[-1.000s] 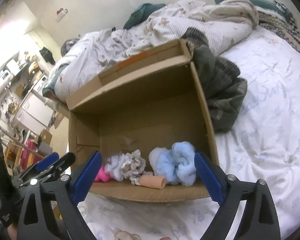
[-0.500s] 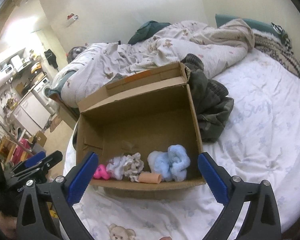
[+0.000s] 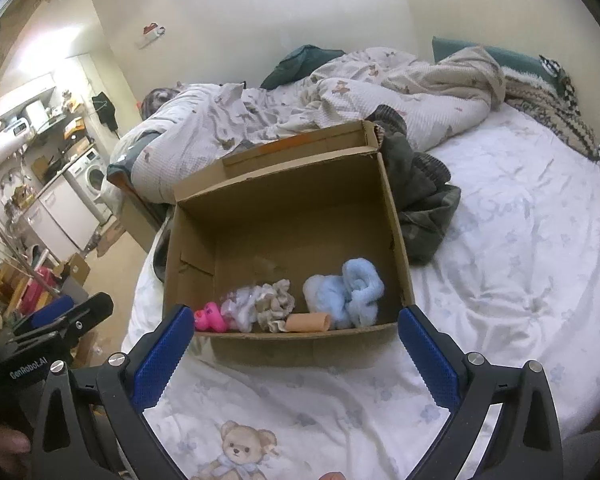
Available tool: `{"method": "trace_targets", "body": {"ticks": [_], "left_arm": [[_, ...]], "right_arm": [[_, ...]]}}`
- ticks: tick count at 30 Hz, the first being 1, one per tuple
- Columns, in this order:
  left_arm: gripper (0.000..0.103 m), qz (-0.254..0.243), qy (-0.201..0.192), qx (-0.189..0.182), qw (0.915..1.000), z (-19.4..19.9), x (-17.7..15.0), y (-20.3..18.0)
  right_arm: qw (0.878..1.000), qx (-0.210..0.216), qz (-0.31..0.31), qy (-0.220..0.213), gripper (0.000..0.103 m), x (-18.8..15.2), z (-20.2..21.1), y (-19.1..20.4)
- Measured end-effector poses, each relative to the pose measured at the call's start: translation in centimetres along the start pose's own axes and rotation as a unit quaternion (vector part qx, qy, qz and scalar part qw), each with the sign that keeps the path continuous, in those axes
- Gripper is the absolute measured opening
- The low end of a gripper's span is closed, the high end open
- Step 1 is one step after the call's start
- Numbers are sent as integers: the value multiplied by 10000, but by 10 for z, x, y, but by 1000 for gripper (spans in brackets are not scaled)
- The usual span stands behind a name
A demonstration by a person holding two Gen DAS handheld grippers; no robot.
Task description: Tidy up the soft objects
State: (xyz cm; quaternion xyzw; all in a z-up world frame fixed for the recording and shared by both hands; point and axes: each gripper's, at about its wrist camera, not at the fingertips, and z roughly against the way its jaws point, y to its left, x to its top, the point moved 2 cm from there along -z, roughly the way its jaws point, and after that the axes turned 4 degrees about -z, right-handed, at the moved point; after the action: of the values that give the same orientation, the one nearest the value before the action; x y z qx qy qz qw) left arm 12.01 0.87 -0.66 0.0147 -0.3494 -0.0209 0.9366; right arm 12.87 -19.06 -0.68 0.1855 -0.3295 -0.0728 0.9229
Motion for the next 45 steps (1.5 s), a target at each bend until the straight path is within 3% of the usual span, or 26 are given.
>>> {"method": "trace_targets", "body": {"ticks": [13,45], "left_arm": [[102,-121,86,-78,9999,-4,-8,-7],[102,-187,101,-114,9997,-6,-13,-11]], "right_arm": [[9990,-366,253,-12,103,-5,-11,5],[9982,-464,371,-18,103,-9,-14,7]]}}
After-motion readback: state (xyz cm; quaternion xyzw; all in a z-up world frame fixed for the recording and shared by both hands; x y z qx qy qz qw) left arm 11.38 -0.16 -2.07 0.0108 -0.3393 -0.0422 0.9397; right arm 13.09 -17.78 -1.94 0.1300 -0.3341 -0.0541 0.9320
